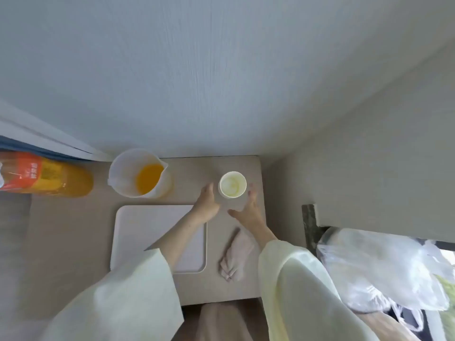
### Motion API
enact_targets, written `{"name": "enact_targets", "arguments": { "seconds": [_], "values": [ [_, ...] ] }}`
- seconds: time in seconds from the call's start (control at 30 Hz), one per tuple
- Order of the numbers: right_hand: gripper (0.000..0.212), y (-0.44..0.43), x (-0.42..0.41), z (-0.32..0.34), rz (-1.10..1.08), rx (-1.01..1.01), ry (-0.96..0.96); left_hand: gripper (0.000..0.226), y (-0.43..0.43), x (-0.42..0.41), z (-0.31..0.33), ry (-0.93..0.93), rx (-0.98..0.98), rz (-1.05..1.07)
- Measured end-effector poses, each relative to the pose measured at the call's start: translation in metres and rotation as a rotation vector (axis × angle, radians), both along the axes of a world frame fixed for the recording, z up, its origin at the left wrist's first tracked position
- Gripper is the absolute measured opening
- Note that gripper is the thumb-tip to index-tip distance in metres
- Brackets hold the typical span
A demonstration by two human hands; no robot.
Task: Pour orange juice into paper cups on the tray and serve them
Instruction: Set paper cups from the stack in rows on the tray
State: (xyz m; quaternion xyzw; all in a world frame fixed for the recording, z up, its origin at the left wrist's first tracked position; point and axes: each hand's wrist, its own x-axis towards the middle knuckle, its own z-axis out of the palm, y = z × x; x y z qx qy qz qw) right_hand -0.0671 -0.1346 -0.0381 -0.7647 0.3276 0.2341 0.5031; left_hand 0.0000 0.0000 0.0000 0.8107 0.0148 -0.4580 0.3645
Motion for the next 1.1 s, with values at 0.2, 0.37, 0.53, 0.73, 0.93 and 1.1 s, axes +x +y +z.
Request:
{"name": "enact_targets", "arguments": {
  "seconds": [0.2, 0.37, 0.53, 0.73, 0.93, 1.1],
  "values": [
    [0.093, 0.003, 0.019, -0.023, -0.067, -0.002, -0.132, 0.062, -0.01, 0.009, -0.02, 0.058, -0.082, 0.207],
    [0.076, 0.007, 0.026, -0.036, -0.175, 0.041, -0.171, 0.055, -0.017, 0.007, -0.029, 0.081, -0.146, 0.318],
    [0.072, 0.013, 0.013, -0.024, -0.21, 0.024, -0.237, 0.04, -0.021, -0.004, -0.01, 0.065, -0.178, 0.433],
    [0.077, 0.03, -0.019, 0.001, -0.121, -0.077, -0.188, 0.042, 0.004, -0.02, 0.006, 0.141, -0.235, 0.479],
    [0.066, 0.066, -0.056, 0.026, -0.171, -0.107, -0.18, 0.044, 0.033, -0.045, 0.047, 0.118, -0.22, 0.422],
    [0.062, 0.105, -0.085, 0.055, -0.171, -0.165, -0.233, 0.044, 0.072, -0.071, 0.065, 0.141, -0.245, 0.414]
  ]
}}
